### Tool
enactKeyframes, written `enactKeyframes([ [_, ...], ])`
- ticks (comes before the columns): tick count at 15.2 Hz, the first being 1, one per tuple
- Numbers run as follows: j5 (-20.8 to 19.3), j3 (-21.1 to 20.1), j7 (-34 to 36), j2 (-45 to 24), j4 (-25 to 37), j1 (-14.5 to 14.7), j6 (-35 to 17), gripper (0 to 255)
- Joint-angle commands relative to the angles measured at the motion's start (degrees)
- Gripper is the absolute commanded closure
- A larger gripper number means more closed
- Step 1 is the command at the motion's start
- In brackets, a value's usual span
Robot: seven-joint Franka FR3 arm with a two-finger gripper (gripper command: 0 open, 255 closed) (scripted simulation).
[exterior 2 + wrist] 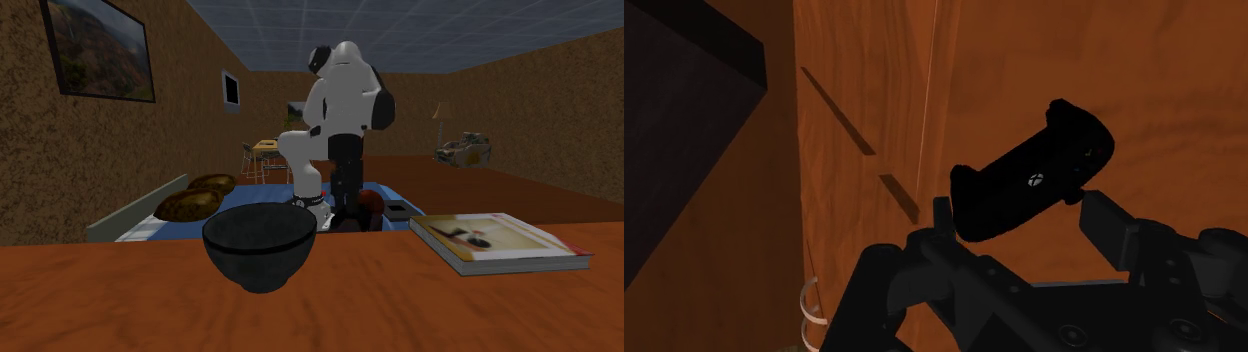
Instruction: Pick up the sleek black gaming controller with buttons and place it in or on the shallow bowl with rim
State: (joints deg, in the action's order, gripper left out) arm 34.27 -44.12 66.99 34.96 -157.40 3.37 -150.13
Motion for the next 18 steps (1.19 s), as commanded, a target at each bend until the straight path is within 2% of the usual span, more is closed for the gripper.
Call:
enactKeyframes([
  [1,-0.6,0.8,0.2,1.4,0.9,0.0,2.3,255],
  [18,-5.1,7.2,1.3,8.6,9.5,-0.7,18.1,255],
])
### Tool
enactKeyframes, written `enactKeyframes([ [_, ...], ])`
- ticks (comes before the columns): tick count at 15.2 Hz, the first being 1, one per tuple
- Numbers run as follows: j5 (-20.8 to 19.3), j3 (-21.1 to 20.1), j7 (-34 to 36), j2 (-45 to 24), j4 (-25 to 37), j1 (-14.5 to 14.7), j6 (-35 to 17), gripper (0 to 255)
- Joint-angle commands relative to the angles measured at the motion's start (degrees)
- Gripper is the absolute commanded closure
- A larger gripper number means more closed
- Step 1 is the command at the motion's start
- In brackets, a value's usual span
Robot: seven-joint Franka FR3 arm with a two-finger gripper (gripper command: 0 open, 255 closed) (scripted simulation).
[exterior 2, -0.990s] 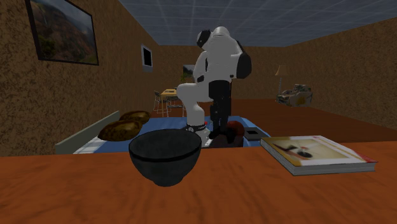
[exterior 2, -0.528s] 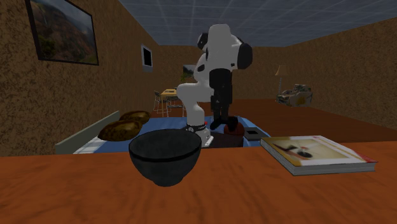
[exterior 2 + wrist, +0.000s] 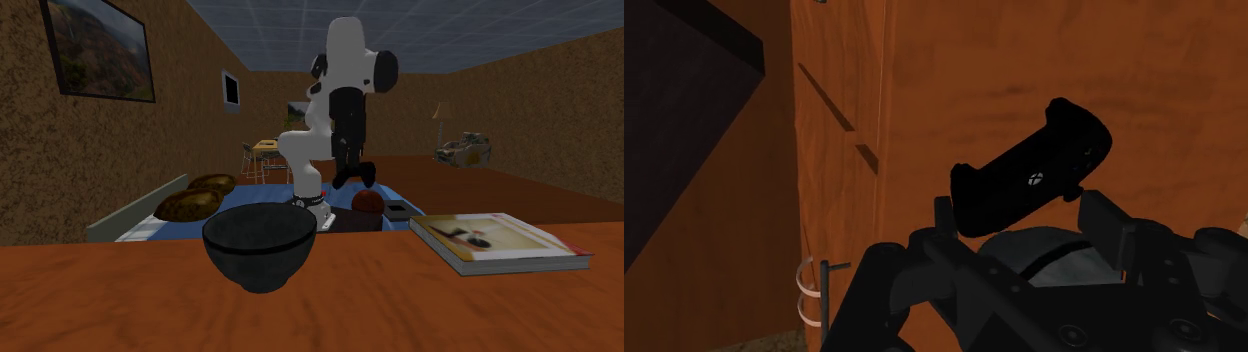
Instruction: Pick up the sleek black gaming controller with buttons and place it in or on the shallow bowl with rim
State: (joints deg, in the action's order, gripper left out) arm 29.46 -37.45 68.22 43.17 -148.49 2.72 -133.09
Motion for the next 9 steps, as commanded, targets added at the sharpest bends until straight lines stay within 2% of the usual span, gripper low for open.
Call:
enactKeyframes([
  [1,-0.6,0.8,0.1,0.7,1.2,-0.1,1.9,255],
  [7,-2.1,2.5,0.5,1.6,5.0,-0.7,6.5,255],
  [9,-3.2,3.3,-1.4,-1.8,6.8,-2.8,5.3,255],
])
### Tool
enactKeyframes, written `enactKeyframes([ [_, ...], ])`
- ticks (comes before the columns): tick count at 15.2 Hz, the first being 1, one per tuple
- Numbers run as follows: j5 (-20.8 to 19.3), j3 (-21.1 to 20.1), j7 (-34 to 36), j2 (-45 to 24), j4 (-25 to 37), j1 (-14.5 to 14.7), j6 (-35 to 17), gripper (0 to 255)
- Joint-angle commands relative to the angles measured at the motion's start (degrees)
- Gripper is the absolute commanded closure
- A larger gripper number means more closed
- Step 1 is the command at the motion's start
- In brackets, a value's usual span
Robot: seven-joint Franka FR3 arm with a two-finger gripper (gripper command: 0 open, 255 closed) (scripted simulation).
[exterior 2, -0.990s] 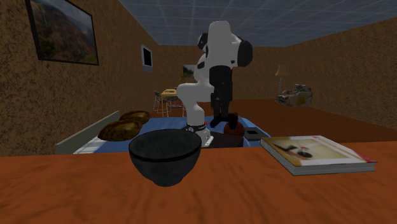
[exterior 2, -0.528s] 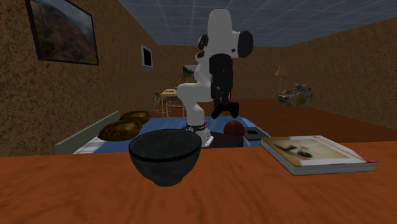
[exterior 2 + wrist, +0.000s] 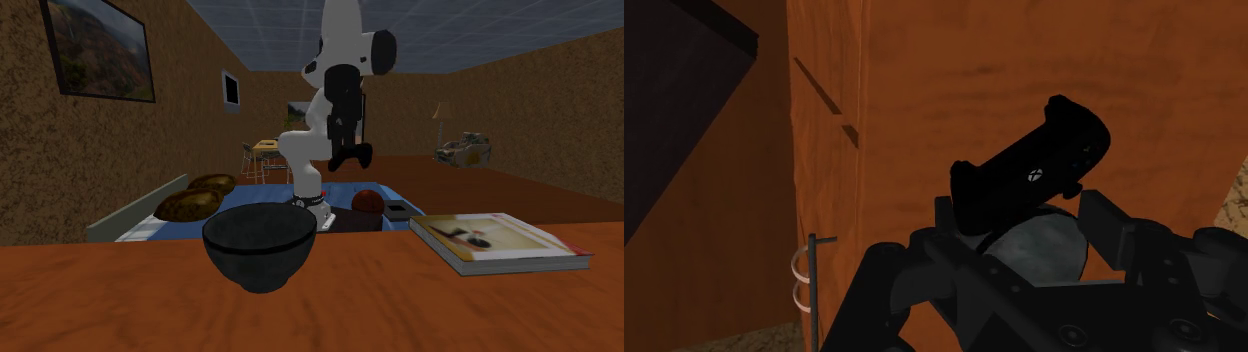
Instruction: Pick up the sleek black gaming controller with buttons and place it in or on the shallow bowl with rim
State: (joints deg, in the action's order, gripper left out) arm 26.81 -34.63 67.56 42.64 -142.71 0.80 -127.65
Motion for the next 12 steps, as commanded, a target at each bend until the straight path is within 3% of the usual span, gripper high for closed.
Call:
enactKeyframes([
  [1,-1.1,0.8,-1.6,-3.0,2.0,-1.9,-0.6,255],
  [12,-9.5,2.3,-7.5,-23.4,17.2,-12.2,-3.9,255],
])
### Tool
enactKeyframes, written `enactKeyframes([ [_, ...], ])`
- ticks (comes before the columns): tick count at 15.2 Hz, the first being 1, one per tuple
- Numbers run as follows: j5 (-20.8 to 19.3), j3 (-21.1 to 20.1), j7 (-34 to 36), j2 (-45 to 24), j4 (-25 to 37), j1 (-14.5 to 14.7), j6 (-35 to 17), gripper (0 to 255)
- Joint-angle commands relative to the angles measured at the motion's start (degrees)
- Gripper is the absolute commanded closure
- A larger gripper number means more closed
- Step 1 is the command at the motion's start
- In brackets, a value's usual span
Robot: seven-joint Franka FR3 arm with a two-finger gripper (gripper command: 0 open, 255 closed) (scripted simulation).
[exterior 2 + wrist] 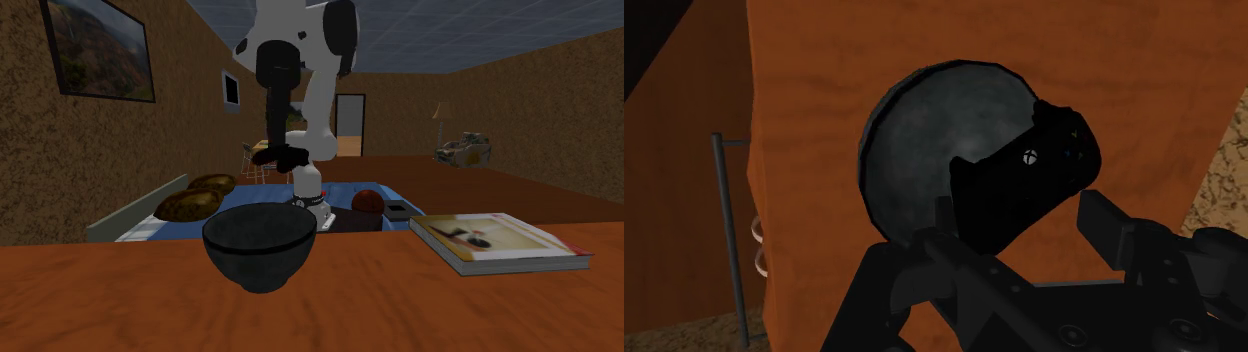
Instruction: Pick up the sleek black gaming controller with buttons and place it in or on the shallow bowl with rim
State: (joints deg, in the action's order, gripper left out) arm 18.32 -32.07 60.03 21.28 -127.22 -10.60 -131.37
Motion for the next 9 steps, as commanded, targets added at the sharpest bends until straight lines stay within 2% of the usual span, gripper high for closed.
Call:
enactKeyframes([
  [1,-2.0,-0.3,-0.1,-4.1,3.5,-1.6,-0.2,255],
  [3,-3.5,-0.4,-0.2,-6.8,6.0,-2.6,-0.2,255],
  [9,-3.4,-1.0,-0.5,-7.9,2.3,-2.5,-4.9,255],
])
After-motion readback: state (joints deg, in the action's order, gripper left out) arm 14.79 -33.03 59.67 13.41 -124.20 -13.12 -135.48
